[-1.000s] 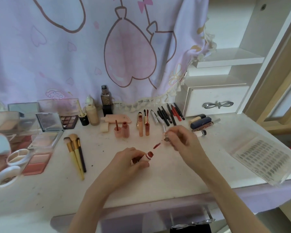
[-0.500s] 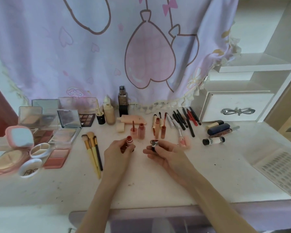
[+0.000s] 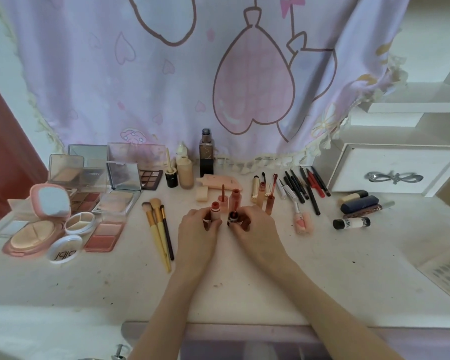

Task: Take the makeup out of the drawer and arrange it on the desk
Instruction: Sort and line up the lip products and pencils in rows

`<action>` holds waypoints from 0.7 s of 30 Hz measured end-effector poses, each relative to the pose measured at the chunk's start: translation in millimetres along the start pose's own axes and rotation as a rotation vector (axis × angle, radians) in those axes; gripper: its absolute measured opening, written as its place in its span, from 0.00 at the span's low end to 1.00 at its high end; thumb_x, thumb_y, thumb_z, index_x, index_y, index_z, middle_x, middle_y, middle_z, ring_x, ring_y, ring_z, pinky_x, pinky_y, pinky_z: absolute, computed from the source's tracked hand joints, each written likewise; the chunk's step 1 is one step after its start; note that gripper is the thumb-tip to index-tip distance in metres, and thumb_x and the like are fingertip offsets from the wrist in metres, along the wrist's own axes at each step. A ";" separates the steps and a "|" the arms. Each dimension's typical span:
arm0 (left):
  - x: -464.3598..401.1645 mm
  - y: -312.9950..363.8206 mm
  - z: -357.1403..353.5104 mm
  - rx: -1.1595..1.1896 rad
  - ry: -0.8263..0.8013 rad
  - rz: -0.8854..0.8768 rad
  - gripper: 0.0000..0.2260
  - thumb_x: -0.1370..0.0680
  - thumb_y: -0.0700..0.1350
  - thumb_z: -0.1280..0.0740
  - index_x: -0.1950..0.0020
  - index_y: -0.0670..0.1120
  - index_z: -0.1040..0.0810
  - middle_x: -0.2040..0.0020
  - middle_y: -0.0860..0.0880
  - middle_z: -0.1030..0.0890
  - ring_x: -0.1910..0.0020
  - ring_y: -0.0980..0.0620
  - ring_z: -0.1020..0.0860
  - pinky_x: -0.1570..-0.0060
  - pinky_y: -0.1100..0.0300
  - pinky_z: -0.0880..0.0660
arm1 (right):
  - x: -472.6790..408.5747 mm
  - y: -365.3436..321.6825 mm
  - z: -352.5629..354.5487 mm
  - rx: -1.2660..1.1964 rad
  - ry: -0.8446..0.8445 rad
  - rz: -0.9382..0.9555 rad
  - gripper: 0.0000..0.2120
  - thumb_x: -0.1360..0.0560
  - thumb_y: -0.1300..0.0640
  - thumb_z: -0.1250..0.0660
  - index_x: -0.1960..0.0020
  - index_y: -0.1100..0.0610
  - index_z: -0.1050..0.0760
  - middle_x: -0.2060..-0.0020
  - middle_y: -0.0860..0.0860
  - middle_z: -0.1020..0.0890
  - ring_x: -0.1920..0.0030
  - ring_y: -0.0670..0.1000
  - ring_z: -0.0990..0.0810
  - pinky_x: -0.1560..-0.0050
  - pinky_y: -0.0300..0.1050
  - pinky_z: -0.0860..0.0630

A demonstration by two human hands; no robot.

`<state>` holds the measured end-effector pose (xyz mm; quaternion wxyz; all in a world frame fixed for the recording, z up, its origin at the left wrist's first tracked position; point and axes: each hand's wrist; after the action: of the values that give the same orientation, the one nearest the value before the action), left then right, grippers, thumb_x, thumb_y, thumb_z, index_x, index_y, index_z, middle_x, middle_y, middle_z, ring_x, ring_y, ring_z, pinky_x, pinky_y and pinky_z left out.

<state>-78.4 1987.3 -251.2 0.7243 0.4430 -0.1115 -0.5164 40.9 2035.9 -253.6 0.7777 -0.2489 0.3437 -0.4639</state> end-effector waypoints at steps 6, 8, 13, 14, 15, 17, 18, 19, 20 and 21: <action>0.9 -1.0 -1.1 -0.038 -0.010 -0.022 0.06 0.23 0.41 0.36 0.48 0.44 0.21 0.55 0.51 0.24 0.53 0.51 0.27 0.56 0.65 0.37 | -2.9 0.9 -5.8 0.092 -0.012 0.010 0.10 0.25 0.59 0.34 0.45 0.59 0.22 0.51 0.54 0.23 0.51 0.52 0.26 0.56 0.31 0.40; 1.7 -1.3 -1.0 -0.031 0.001 -0.023 0.07 0.23 0.41 0.36 0.47 0.45 0.22 0.55 0.52 0.24 0.53 0.51 0.27 0.56 0.65 0.38 | -3.4 1.8 -6.8 0.106 -0.009 0.012 0.11 0.25 0.59 0.35 0.44 0.59 0.23 0.51 0.54 0.23 0.50 0.52 0.26 0.56 0.31 0.40; 2.2 -1.8 -1.9 -0.018 0.008 -0.017 0.08 0.23 0.41 0.35 0.45 0.45 0.21 0.52 0.50 0.21 0.52 0.50 0.26 0.55 0.65 0.36 | -4.2 3.3 -7.8 0.135 -0.011 0.030 0.12 0.24 0.58 0.35 0.42 0.58 0.23 0.50 0.54 0.23 0.52 0.50 0.27 0.56 0.31 0.41; 2.1 -1.7 -2.1 -0.011 0.006 -0.013 0.08 0.23 0.41 0.35 0.45 0.45 0.21 0.52 0.49 0.20 0.52 0.49 0.25 0.54 0.64 0.35 | -4.3 3.3 -7.6 0.130 -0.009 0.033 0.12 0.24 0.58 0.35 0.42 0.58 0.23 0.51 0.54 0.23 0.53 0.49 0.28 0.56 0.31 0.41; 1.9 -1.7 -2.2 -0.012 0.004 -0.011 0.08 0.23 0.41 0.35 0.45 0.45 0.21 0.51 0.49 0.20 0.51 0.49 0.25 0.53 0.63 0.34 | -4.4 3.2 -7.5 0.124 -0.007 0.035 0.12 0.24 0.58 0.35 0.42 0.58 0.23 0.51 0.53 0.23 0.55 0.47 0.29 0.57 0.31 0.41; 2.0 -1.4 -2.0 -0.030 -0.002 -0.010 0.08 0.24 0.40 0.35 0.46 0.45 0.21 0.51 0.49 0.19 0.51 0.49 0.25 0.53 0.63 0.34 | -4.1 3.2 -6.9 0.116 -0.008 0.031 0.12 0.24 0.58 0.35 0.42 0.57 0.22 0.51 0.53 0.24 0.56 0.46 0.31 0.57 0.31 0.41; 2.3 -1.2 -1.8 -0.034 -0.006 -0.011 0.08 0.24 0.40 0.36 0.46 0.45 0.21 0.51 0.48 0.19 0.51 0.48 0.25 0.53 0.63 0.33 | -4.0 3.1 -6.5 0.114 -0.009 0.025 0.12 0.24 0.57 0.35 0.41 0.57 0.23 0.51 0.53 0.24 0.55 0.46 0.31 0.56 0.31 0.41; 2.7 -0.9 -1.4 -0.033 -0.010 -0.012 0.08 0.24 0.39 0.36 0.47 0.45 0.20 0.51 0.48 0.19 0.51 0.48 0.25 0.53 0.62 0.32 | -3.6 2.7 -6.1 0.108 -0.008 0.020 0.13 0.24 0.57 0.35 0.41 0.57 0.23 0.51 0.53 0.24 0.55 0.46 0.31 0.56 0.31 0.41; 3.0 -0.4 -0.9 -0.031 -0.014 -0.011 0.08 0.24 0.39 0.36 0.46 0.45 0.21 0.51 0.47 0.19 0.51 0.47 0.25 0.52 0.61 0.32 | -3.0 2.2 -5.5 0.098 -0.005 0.016 0.13 0.24 0.57 0.35 0.41 0.58 0.23 0.51 0.53 0.24 0.55 0.46 0.31 0.56 0.31 0.40; 3.8 0.4 -0.1 -0.031 -0.018 -0.010 0.09 0.24 0.39 0.36 0.45 0.44 0.21 0.50 0.46 0.19 0.50 0.47 0.25 0.51 0.61 0.31 | -1.7 1.6 -4.7 0.089 -0.004 0.013 0.13 0.24 0.57 0.35 0.40 0.58 0.23 0.52 0.53 0.24 0.56 0.46 0.30 0.56 0.31 0.40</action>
<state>-76.4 1984.2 -252.1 0.7275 0.4278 -0.1076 -0.5255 37.7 2037.8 -257.2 0.7917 -0.2127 0.3229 -0.4731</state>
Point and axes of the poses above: each hand's wrist, its own x-axis away from the middle knuckle, its own z-axis out of the back of the hand, y = z × x
